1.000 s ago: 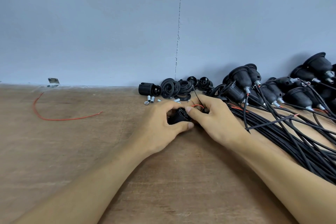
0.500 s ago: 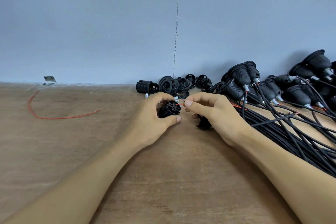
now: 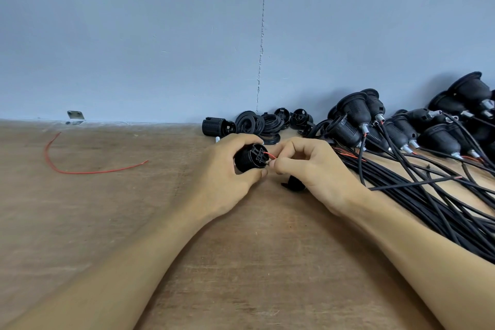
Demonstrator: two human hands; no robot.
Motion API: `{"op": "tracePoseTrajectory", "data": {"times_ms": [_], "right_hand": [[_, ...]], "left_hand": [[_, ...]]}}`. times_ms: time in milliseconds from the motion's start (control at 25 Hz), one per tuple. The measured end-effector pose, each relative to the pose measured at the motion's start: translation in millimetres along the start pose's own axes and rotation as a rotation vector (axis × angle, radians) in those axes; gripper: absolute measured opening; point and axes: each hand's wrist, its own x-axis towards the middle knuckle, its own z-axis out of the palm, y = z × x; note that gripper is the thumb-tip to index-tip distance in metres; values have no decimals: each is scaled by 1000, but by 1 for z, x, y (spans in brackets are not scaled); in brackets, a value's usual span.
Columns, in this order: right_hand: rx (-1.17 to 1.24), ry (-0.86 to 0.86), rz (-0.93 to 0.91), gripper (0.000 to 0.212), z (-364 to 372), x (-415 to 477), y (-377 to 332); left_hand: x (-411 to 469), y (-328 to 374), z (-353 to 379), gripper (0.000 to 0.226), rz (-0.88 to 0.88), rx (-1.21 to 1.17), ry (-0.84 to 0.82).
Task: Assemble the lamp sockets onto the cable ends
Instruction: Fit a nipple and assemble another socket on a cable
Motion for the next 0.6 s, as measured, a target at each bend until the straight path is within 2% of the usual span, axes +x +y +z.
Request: {"op": "tracePoseTrajectory", "data": {"times_ms": [320, 480, 600], "right_hand": [[-42, 7, 2, 16, 0, 2, 4], [-89, 38, 16, 20, 0, 0, 4], [-129, 78, 20, 17, 1, -1, 5]], "left_hand": [[-1, 4, 0, 46, 34, 30, 20], [-1, 6, -1, 45, 157, 206, 49], [-1, 6, -3, 48, 168, 276, 59]]}}
